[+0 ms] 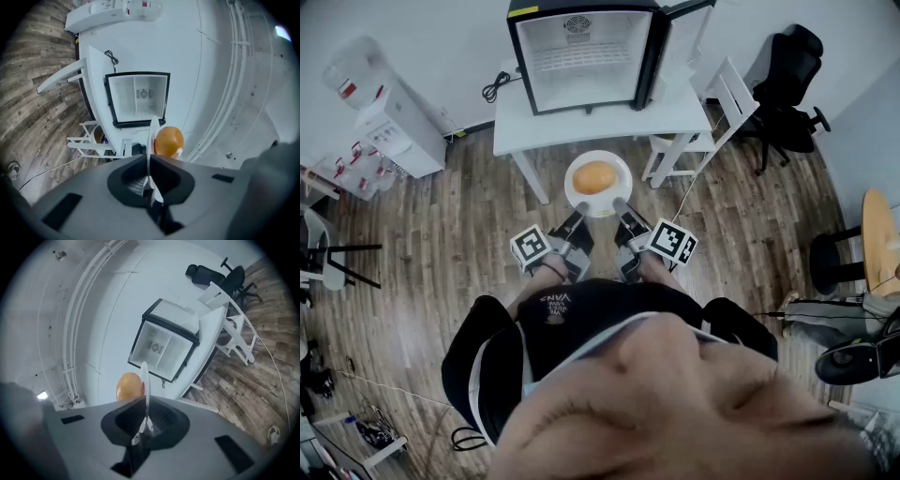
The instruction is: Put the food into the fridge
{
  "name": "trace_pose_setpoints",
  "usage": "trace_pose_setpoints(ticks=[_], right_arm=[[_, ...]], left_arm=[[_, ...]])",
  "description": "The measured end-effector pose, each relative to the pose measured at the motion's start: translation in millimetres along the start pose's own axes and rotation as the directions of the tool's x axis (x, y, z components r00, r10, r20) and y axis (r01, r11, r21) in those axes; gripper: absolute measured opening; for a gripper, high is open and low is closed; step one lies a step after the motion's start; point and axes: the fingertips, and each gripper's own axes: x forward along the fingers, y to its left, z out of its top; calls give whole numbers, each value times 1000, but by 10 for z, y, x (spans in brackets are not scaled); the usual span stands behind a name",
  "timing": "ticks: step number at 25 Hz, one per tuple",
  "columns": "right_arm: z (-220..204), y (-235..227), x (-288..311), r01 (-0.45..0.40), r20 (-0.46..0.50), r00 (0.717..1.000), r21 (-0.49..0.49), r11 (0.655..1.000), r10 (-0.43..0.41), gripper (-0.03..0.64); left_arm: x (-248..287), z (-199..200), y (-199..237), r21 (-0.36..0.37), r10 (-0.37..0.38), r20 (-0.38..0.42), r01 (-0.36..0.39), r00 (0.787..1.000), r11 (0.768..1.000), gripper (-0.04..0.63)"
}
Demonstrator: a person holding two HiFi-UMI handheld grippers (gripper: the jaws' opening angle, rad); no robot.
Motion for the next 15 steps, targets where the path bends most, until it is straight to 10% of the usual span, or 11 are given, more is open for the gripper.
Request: trace_pose_setpoints(ticks=[15], right_arm=[[193, -106, 61, -25, 10, 1000, 7, 1000, 25, 23]], left_arm=[[197, 4, 42, -4, -14, 32, 14, 999, 1000, 25]])
